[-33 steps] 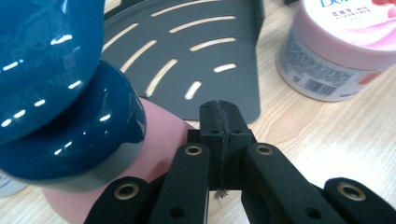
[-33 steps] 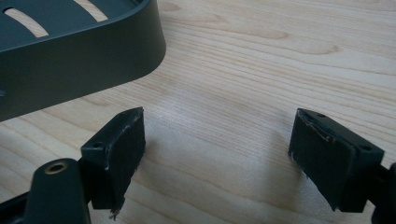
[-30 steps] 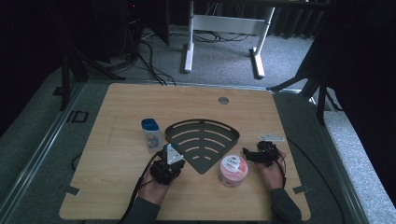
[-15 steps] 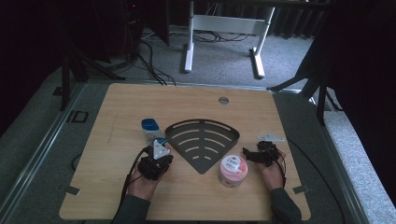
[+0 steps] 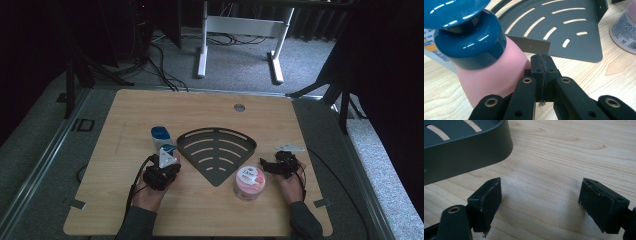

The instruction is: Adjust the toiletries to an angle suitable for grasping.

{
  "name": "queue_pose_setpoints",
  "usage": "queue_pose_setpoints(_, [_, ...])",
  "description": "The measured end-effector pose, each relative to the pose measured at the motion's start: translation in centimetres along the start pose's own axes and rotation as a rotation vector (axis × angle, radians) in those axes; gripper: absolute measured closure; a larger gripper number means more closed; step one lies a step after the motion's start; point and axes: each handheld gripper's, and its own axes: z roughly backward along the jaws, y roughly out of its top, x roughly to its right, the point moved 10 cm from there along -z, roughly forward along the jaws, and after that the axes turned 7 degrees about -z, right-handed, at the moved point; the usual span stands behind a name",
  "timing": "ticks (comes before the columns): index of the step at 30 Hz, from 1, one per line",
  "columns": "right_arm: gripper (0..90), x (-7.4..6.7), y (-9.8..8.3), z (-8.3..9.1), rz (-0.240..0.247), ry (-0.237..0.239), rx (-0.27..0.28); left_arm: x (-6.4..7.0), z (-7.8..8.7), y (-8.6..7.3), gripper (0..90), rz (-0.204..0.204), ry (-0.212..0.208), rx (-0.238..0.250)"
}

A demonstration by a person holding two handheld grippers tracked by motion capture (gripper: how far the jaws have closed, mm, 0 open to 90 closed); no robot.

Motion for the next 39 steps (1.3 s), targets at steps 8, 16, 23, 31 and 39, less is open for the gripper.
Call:
queue_pose_setpoints(8, [18.3,0.0,0.0,0.0,-0.002,-0.002,-0.001,2.2,-0.9,0.2,78.8,-0.066,-0.09,0.008])
queue_pose_setpoints(16, [31.8,-0.1,0.0,0.2,0.006,0.004,-0.019,3.7,-2.1,1.3,70.2,-0.089,-0.162,0.024])
queue_pose_setpoints(23, [49.6,-1.0,-0.5,1.3,0.082,0.071,-0.06,4.7,-3.1,1.8,63.5,-0.097,-0.21,0.038])
queue_pose_setpoints(31, [51.4,-1.1,-1.4,2.3,0.14,0.11,-0.092,5.4,-4.1,2.0,58.1,-0.082,-0.268,0.046])
queue_pose_setpoints(39, [44.5,-0.6,-2.1,3.1,0.172,0.127,-0.103,6.6,-5.1,2.4,53.8,-0.1,-0.326,0.059])
